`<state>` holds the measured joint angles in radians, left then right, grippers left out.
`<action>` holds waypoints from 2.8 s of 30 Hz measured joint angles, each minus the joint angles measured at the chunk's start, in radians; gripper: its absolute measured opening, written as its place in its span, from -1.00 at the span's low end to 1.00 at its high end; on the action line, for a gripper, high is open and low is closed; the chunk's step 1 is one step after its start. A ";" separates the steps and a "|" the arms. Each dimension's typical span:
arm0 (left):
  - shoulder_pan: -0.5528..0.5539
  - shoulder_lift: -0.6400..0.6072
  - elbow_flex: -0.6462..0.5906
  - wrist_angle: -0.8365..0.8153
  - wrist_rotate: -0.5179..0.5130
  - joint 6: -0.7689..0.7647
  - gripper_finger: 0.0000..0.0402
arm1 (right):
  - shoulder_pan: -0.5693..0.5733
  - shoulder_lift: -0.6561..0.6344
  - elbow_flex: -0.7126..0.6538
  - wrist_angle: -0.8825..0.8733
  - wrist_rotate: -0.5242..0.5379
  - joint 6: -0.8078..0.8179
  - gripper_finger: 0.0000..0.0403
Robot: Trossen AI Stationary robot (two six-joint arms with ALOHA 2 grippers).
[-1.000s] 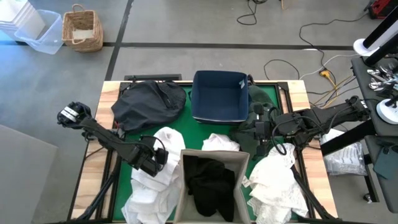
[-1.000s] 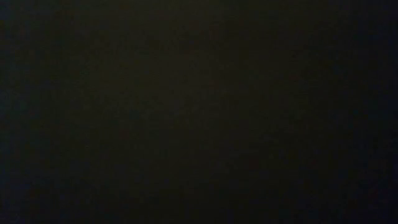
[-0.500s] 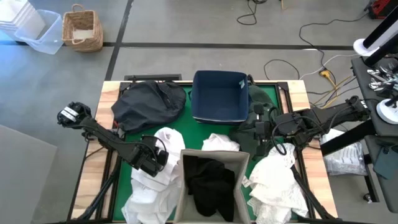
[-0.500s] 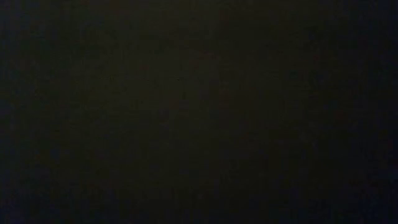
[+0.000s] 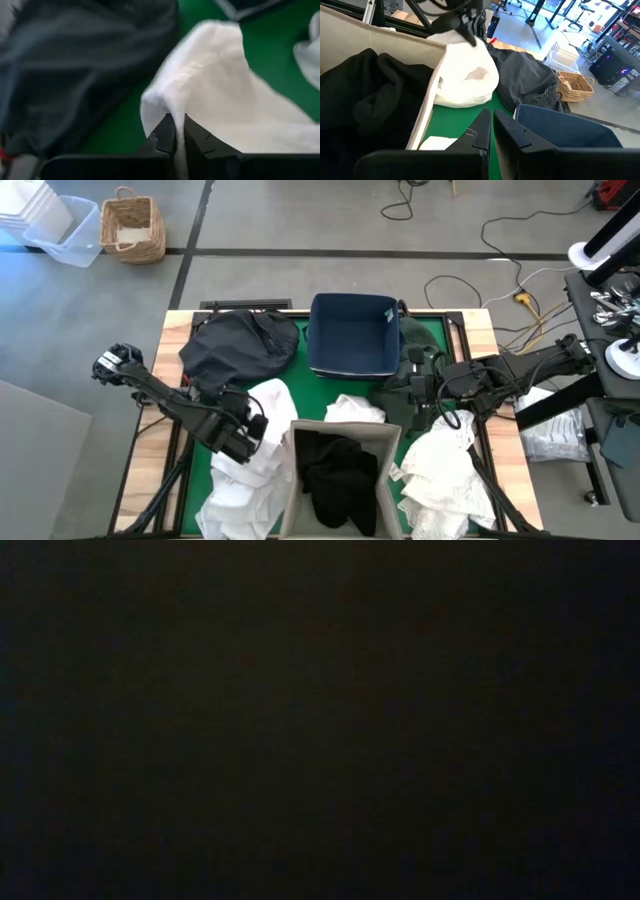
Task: Sort clothes
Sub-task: Put the white shirt into the blue laundry bin
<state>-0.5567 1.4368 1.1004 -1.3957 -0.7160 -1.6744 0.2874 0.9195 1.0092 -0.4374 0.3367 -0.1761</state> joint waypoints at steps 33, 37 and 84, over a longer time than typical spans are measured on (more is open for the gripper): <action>-0.019 0.000 0.620 -0.176 -0.651 0.725 -1.00 | 0.000 0.000 0.000 0.003 0.000 0.009 -0.94; -0.020 0.000 0.719 -0.168 -0.723 0.858 -1.00 | 0.000 0.000 0.000 0.009 0.000 0.008 -0.94; -0.022 0.150 1.255 1.299 -0.645 2.749 -1.00 | 0.000 0.001 0.000 0.061 0.000 -0.018 -0.94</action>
<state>-0.5789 1.5867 2.3554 -0.0967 -1.3612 1.0742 0.2874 0.9203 1.0092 -0.3761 0.3370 -0.1937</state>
